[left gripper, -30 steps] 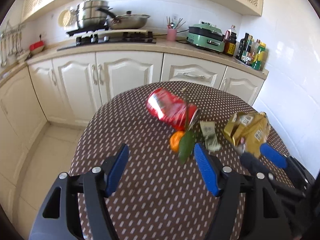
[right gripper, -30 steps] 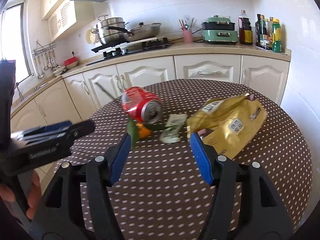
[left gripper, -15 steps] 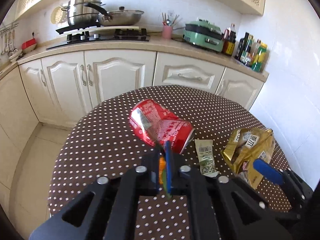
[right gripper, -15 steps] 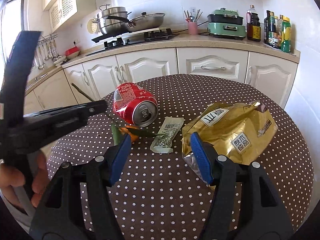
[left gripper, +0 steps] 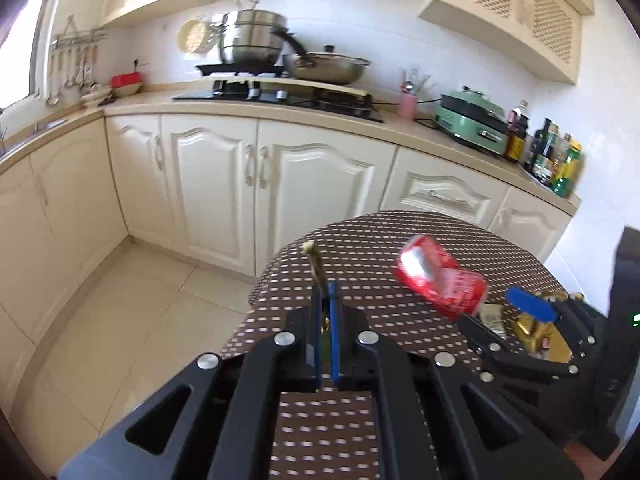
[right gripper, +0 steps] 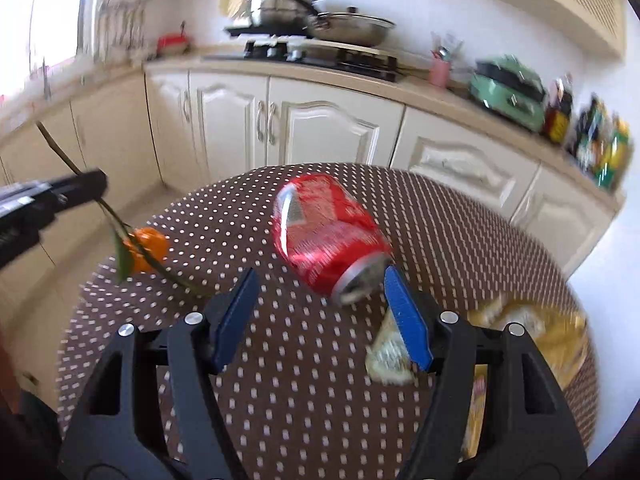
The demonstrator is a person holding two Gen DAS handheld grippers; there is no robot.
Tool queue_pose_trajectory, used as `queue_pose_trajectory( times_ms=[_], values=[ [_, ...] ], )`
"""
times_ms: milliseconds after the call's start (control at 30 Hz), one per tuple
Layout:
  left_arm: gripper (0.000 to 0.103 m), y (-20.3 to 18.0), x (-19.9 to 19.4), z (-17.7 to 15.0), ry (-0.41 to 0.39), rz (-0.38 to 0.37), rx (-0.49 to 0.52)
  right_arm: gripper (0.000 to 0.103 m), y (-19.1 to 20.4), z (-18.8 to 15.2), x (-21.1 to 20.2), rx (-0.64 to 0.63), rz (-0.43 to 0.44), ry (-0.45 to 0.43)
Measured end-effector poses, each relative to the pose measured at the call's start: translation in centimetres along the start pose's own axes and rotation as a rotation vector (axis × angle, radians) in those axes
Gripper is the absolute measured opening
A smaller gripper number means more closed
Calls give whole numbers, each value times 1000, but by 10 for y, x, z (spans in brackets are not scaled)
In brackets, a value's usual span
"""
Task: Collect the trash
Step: 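Grasp the tangerine stem with the left tool while the right tool grasps the red can, then carry the tangerine and red can over the blue bucket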
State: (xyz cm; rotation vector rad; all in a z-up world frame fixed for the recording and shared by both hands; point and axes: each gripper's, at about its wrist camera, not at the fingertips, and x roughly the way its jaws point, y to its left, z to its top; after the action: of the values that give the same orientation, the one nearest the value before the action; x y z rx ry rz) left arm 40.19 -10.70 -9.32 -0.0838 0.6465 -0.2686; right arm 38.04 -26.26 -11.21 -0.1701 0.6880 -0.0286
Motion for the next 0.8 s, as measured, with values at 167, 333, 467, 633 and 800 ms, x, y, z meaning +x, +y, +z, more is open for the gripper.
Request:
queue_pose_trajectory(
  times_ms=[167, 333, 467, 633, 800],
  values=[
    [3, 29, 8, -1, 5, 27, -38, 65, 47, 9, 42, -233, -143, 64],
    [3, 49, 16, 0, 7, 40, -50, 64, 64, 7, 77, -346, -311, 80],
    [3, 55, 17, 1, 5, 25, -61, 32, 64, 4, 94, -409, -404, 93],
    [3, 57, 11, 0, 8, -7, -53, 18, 45, 12, 68, -298, -343, 31],
    [3, 63, -8, -7, 3, -40, -71, 14, 38, 21, 24, -122, -120, -15]
  ],
)
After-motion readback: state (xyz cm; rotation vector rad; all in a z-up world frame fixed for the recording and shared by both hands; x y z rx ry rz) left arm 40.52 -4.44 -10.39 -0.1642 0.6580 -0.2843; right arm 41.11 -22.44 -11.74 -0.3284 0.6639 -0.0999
